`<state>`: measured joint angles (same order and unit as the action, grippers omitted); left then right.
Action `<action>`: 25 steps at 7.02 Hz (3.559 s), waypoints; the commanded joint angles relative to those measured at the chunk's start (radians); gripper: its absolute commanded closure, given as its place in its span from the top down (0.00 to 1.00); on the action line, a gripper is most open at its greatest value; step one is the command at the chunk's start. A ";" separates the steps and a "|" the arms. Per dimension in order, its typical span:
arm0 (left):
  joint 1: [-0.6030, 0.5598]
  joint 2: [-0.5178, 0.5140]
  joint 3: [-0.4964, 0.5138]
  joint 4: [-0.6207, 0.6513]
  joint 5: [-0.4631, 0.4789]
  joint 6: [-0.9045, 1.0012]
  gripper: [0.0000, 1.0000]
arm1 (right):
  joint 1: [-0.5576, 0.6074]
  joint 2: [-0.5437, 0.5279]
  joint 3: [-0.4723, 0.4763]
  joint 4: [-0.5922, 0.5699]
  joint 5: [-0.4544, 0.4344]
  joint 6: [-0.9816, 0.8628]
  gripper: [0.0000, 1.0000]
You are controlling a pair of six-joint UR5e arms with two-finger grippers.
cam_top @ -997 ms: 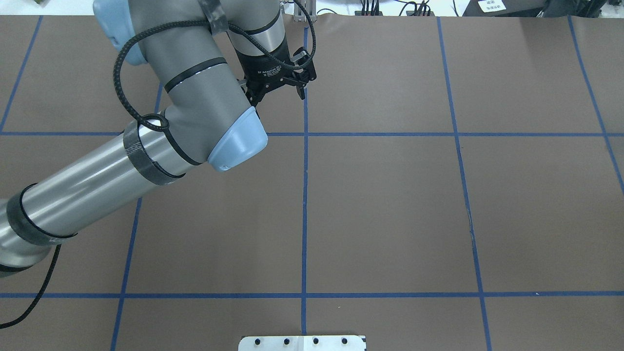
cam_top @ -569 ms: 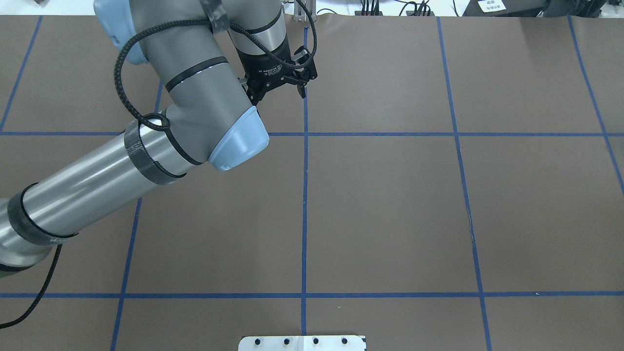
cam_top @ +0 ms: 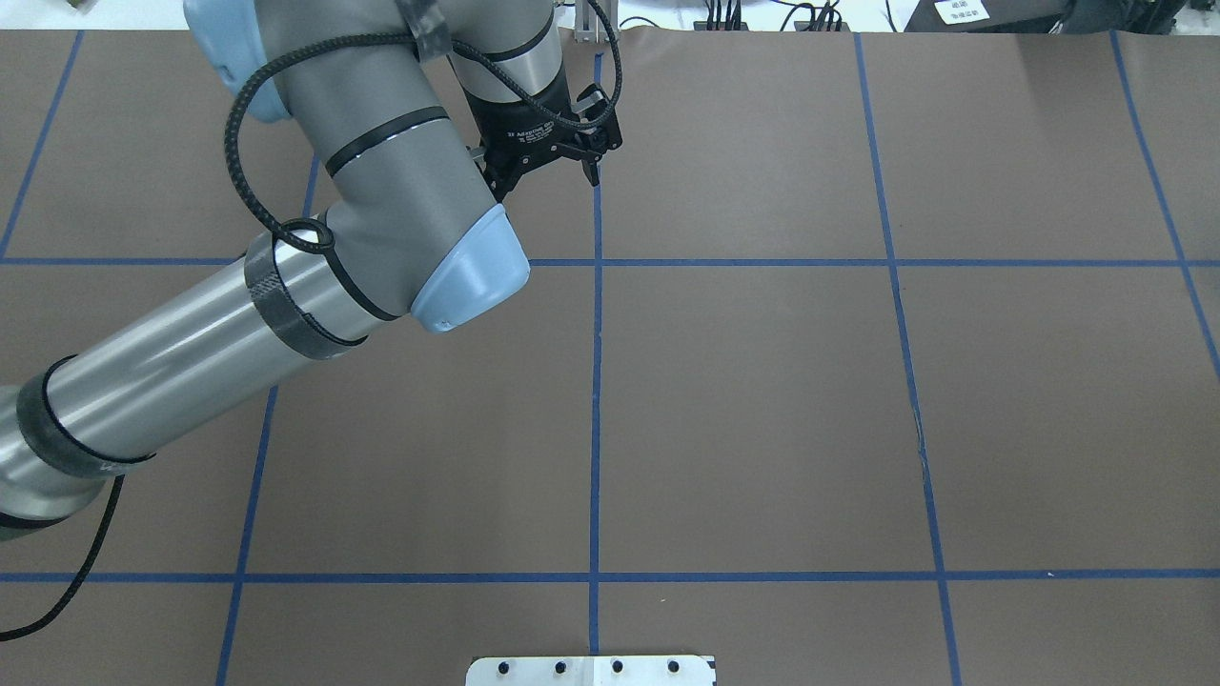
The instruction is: Left arm hands cup to right arm to dump lemon
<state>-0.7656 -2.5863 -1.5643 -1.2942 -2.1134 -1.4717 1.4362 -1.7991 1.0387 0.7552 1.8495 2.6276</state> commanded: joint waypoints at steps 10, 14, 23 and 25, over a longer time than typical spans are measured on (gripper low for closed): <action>0.002 -0.034 0.000 0.048 0.018 -0.006 1.00 | 0.056 0.026 -0.059 0.095 0.002 0.474 0.01; 0.002 -0.067 -0.005 0.111 0.044 0.002 1.00 | 0.078 0.020 -0.060 0.127 0.004 0.577 0.03; -0.004 -0.064 0.006 0.107 0.041 0.042 1.00 | 0.017 0.023 0.263 -0.311 0.011 -0.243 0.03; -0.006 -0.057 0.006 0.102 0.041 0.042 1.00 | -0.022 0.024 0.357 -0.437 -0.007 -0.413 0.03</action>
<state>-0.7705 -2.6476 -1.5587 -1.1888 -2.0722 -1.4304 1.4446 -1.7761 1.3473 0.3860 1.8562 2.3333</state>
